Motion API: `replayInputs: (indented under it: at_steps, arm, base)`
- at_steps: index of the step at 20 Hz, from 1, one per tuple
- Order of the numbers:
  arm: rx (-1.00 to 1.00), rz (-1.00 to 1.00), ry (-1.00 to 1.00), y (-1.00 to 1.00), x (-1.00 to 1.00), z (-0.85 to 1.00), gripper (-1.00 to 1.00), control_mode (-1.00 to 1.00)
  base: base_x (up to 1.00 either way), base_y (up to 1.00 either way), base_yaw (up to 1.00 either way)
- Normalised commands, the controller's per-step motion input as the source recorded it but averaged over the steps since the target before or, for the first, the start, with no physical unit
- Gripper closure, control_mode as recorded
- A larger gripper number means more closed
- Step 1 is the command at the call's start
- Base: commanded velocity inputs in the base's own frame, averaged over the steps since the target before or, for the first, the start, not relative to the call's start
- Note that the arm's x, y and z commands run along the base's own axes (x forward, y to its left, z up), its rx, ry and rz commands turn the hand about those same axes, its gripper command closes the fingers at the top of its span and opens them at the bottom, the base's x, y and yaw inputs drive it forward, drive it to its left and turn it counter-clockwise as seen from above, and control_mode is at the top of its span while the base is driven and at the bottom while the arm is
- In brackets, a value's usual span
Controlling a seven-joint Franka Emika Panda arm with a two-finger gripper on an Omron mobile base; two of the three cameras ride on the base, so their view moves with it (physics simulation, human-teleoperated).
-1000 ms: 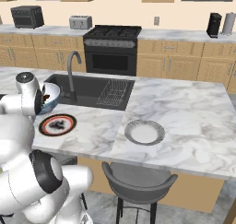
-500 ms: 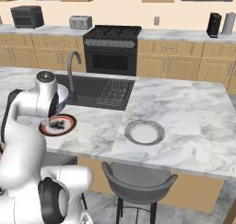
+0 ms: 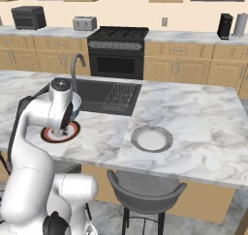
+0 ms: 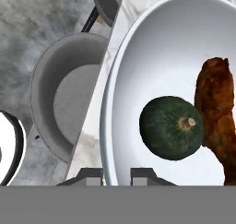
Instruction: Pick the chicken drumstick and squash from their plates and place them in the bowl. Then put the bowl in the fridge.
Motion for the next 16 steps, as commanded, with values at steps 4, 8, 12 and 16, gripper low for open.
replayInputs:
  at_steps: [4,8,12,16]
  arm:
    - [0.0,0.0,0.0,-0.47,-0.05,0.04,1.0,-1.0]
    - [0.0,-0.03,0.0,-0.37,-0.16,0.0,1.0,-1.0]
    - [-0.01,0.0,0.0,-0.26,-0.18,0.0,1.0,-1.0]
    - [-0.02,0.0,-0.01,-0.19,-0.25,0.0,1.0,-1.0]
  base:
    - [0.0,0.0,0.0]
    - [0.0,0.0,0.0]
    - [0.0,0.0,0.0]
    - [0.0,0.0,0.0]
